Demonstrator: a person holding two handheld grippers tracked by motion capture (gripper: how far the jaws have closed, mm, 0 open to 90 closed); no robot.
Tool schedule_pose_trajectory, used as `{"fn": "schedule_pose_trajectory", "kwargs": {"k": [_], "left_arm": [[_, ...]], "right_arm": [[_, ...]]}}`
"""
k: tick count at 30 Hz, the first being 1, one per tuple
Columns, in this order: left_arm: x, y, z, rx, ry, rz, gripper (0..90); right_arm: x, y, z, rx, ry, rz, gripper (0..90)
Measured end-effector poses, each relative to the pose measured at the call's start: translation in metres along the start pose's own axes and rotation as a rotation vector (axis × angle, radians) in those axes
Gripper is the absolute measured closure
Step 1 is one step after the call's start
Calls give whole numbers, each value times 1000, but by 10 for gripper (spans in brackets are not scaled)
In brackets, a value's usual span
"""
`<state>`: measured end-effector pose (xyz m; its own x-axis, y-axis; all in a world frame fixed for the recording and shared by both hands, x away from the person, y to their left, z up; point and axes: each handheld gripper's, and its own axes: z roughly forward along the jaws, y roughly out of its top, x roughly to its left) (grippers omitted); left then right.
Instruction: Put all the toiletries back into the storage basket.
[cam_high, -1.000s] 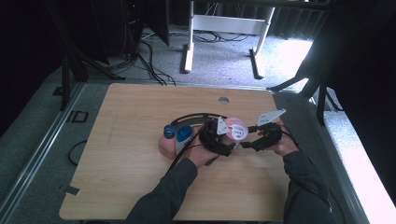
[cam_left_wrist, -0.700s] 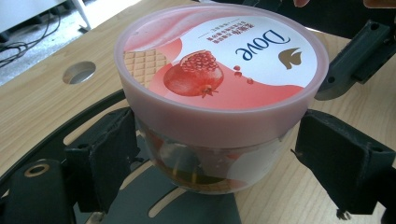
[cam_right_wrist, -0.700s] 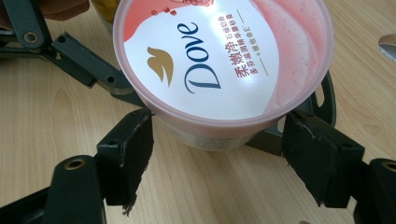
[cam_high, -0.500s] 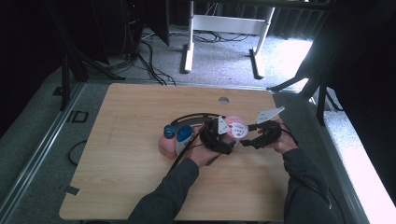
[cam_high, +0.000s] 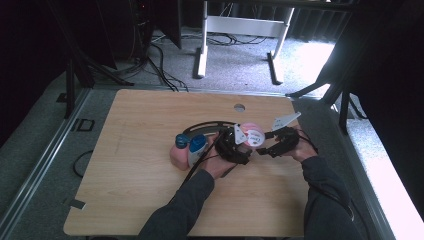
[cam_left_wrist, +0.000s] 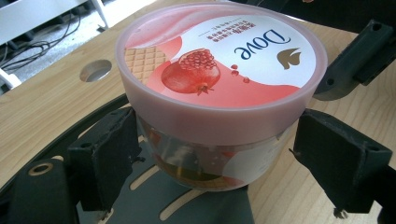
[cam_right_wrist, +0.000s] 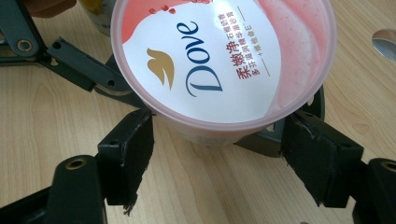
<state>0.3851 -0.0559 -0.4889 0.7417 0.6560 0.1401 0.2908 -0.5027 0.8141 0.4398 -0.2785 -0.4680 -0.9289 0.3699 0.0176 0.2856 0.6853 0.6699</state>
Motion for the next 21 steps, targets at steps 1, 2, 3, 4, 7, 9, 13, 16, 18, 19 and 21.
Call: {"fn": "schedule_pose_trajectory", "kwargs": {"k": [1,2,3,4,7,9,13,16,18,19,21], "left_arm": [[0,0,1,0,2,-1,147],[0,0,1,0,2,-1,147],[0,-1,1,0,7,-2,147],[0,-1,1,0,7,-2,148],[0,-2,4,-2,14,-10,148],[0,-2,5,-2,22,-10,149],[0,-2,6,-9,44,-12,154],[0,-2,7,-12,50,-18,154],[1,-3,8,-11,53,-19,154],[0,-3,8,-12,56,-20,156],[0,-3,10,-11,59,-21,160]], "right_arm": [[0,0,0,1,-2,0,257],[0,0,1,2,-4,-1,257],[-1,0,1,3,-5,1,257],[-1,0,1,3,-5,1,257],[-2,1,3,11,-9,5,257],[-3,1,4,11,-8,5,257],[-6,4,5,23,-16,0,257],[-6,5,6,27,-21,2,257],[-7,6,6,29,-21,0,257],[-7,6,7,31,-21,4,257],[-8,6,8,32,-24,8,257]]}}
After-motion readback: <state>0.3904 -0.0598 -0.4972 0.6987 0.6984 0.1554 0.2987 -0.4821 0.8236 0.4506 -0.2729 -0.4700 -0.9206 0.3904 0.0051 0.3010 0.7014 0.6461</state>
